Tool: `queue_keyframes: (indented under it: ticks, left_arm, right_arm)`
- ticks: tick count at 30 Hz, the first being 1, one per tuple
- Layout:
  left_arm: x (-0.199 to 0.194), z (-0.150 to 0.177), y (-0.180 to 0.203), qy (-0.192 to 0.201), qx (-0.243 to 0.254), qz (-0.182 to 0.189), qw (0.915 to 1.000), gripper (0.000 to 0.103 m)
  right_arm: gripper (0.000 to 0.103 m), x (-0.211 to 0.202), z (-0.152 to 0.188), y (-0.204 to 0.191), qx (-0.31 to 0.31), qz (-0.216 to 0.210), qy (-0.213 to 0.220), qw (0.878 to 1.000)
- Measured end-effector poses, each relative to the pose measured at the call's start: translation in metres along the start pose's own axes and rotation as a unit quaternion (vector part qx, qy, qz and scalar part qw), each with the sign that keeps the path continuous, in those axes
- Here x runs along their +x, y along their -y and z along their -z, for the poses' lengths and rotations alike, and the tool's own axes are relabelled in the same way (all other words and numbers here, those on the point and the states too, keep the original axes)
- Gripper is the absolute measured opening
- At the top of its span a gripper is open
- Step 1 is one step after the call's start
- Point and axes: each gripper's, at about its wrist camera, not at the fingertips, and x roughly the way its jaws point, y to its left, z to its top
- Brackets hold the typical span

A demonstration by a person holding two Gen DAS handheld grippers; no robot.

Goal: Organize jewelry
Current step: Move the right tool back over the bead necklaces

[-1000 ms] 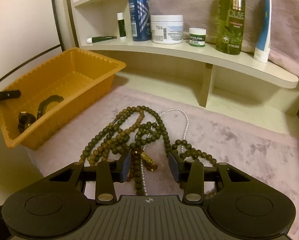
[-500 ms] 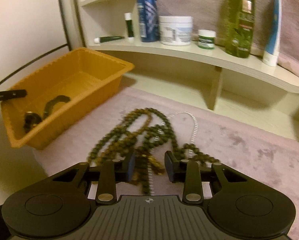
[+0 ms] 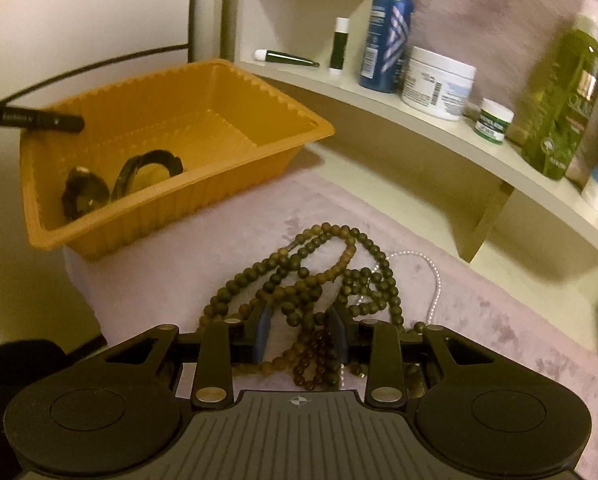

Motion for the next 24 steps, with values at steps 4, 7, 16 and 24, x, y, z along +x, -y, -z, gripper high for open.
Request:
queue_keyframes:
  ticks: [4,7,16,24]
  left_arm:
    - [0.000,0.000,0.000,0.000,0.000,0.000,1.0000,0.011]
    - [0.000,0.000,0.000,0.000,0.000,0.000,1.0000,0.011]
    - [0.000,0.000,-0.001,0.000,0.000,0.000,1.0000,0.011]
    - [0.000,0.001,-0.001,0.000,-0.001,0.001,1.0000,0.011]
  right_arm:
    - [0.034,-0.001,0.001,-0.001,-0.017,0.011,-0.004,1.000]
    - [0.034,-0.001,0.003,-0.001,-0.028,0.018,-0.007,0.999]
    - [0.034,-0.001,-0.003,-0.011,-0.055,0.018,0.005,0.998]
    - [0.034,-0.011,0.000,-0.012,0.056,-0.075,-0.009,0.996]
